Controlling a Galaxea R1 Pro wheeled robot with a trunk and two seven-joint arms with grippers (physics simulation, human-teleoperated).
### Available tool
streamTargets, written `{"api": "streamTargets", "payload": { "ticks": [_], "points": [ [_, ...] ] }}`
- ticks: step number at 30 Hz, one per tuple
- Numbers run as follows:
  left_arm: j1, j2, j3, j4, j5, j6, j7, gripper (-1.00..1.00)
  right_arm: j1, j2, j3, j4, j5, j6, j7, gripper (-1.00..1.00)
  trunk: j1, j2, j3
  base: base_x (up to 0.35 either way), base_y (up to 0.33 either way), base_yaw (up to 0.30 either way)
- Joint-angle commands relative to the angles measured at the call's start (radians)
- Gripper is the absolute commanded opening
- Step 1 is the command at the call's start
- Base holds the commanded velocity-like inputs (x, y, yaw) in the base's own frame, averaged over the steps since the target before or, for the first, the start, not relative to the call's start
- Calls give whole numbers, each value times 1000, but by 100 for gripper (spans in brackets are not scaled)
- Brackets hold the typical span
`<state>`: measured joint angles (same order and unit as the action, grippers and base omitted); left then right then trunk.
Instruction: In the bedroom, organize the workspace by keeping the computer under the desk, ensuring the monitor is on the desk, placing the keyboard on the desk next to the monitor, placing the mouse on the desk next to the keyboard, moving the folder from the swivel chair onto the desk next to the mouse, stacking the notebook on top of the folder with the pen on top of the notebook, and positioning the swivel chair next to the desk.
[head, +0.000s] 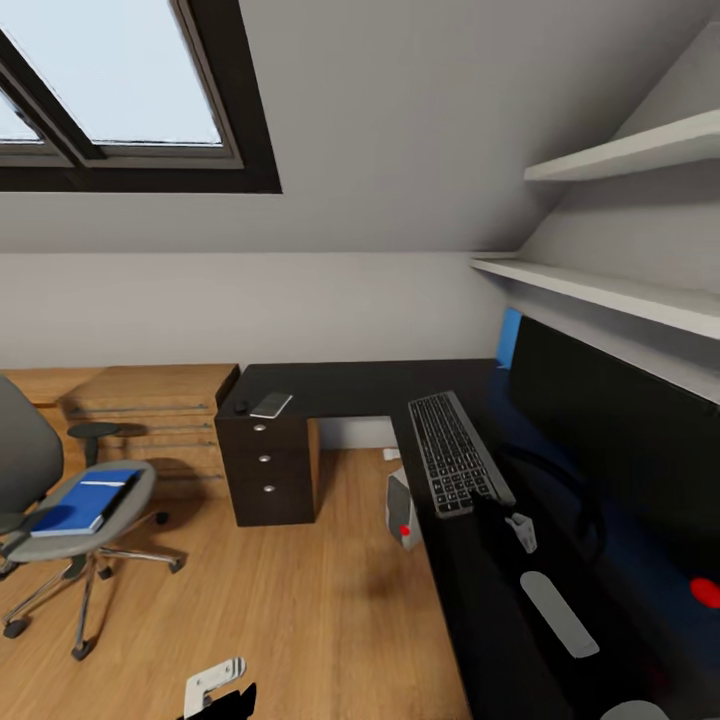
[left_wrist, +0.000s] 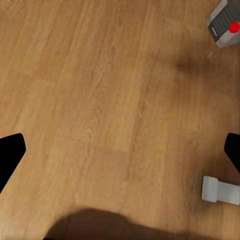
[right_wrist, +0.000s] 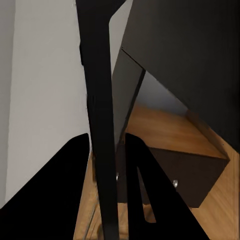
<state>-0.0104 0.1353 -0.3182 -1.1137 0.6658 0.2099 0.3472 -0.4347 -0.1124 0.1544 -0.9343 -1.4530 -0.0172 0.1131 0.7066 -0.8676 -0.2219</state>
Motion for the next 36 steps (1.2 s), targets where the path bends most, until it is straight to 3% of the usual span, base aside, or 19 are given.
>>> {"api": "streamTargets", "payload": {
  "ticks": [1, 12, 22, 28, 36],
  "points": [
    [-1, 1, 2, -2, 8, 2, 8, 100, -1, -1, 4, 5, -10, -2, 4, -100, 0, -1, -1, -11, -17, -170],
    [-1, 1, 16, -2, 8, 3, 7, 100, -1, -1, 4, 17, -10, 1, 3, -100, 0, -1, -1, -2, -4, -232],
    [-1, 3, 19, -4, 8, 3, 7, 100, -1, 0, 9, 17, -12, 2, 2, -100, 0, -1, -1, 0, 0, -40],
    [-1, 3, 59, -10, 8, 4, 6, 100, -1, 0, 12, 49, -15, 5, 2, -100, 0, -1, -1, 0, 0, -1],
    [-1, 3, 64, -41, 8, 5, 6, 100, -1, 2, 9, 100, -23, 85, 5, -100, 0, -1, -1, 0, 0, 0]
  ]
}}
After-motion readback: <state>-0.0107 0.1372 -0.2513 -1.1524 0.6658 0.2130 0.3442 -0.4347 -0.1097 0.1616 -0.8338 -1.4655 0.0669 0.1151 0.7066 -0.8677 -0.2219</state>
